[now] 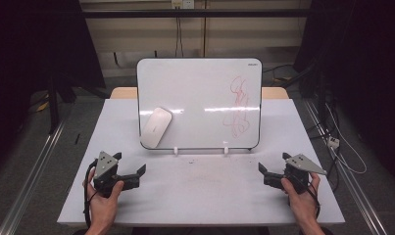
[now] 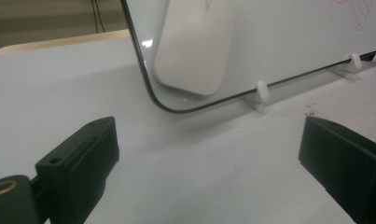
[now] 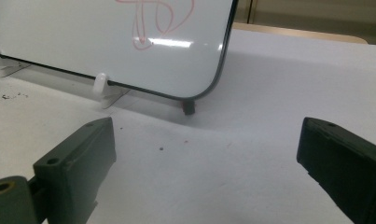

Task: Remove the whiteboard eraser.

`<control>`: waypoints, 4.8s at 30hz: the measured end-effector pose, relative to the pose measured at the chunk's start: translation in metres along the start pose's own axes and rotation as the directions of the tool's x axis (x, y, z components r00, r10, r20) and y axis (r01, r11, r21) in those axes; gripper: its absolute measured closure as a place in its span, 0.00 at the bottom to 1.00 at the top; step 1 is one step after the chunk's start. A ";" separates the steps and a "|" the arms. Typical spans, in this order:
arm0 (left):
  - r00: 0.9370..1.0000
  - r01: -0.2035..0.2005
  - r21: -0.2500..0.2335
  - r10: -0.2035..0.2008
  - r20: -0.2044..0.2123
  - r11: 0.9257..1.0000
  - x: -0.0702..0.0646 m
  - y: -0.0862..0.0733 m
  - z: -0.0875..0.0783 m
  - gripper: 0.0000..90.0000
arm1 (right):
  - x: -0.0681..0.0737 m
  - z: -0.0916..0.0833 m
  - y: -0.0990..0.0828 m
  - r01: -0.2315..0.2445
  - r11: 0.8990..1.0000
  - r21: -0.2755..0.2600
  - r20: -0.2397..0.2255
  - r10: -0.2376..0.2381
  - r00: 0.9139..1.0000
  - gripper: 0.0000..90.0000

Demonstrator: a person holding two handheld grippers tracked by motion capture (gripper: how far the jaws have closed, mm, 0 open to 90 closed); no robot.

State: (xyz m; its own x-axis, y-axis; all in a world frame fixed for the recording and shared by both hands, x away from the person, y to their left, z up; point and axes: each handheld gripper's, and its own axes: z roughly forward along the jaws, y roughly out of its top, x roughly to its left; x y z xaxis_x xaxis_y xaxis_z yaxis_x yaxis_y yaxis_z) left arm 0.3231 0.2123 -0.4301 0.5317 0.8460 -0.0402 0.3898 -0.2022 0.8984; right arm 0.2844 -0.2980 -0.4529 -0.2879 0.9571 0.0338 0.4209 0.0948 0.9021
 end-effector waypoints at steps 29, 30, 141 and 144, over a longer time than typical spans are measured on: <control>0.998 -0.003 0.043 0.000 0.057 0.999 -0.002 0.033 0.026 0.09 | 0.003 0.006 -0.001 0.015 0.999 0.046 -0.010 -0.014 1.000 0.05; 0.999 -0.010 0.050 0.007 0.053 0.999 -0.002 0.035 0.027 0.09 | 0.004 0.006 -0.001 0.022 0.999 0.046 -0.010 -0.021 1.000 0.05; 0.982 -0.187 0.127 0.189 -0.010 0.974 -0.010 0.093 0.096 0.34 | 0.014 0.014 0.004 0.080 0.995 0.054 -0.042 -0.078 0.996 0.05; 0.984 -0.179 0.106 0.181 -0.006 0.978 -0.010 0.096 0.092 0.34 | 0.012 0.014 0.003 0.072 0.996 0.057 -0.037 -0.070 0.997 0.05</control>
State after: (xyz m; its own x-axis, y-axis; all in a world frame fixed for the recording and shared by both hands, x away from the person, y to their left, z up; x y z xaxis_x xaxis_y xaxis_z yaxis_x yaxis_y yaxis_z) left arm 0.4240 0.1390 -0.3832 0.5889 0.7984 0.1253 0.3657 -0.4015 0.8397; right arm 0.2941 -0.2823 -0.4557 -0.3486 0.9372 -0.0131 0.4472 0.1786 0.8765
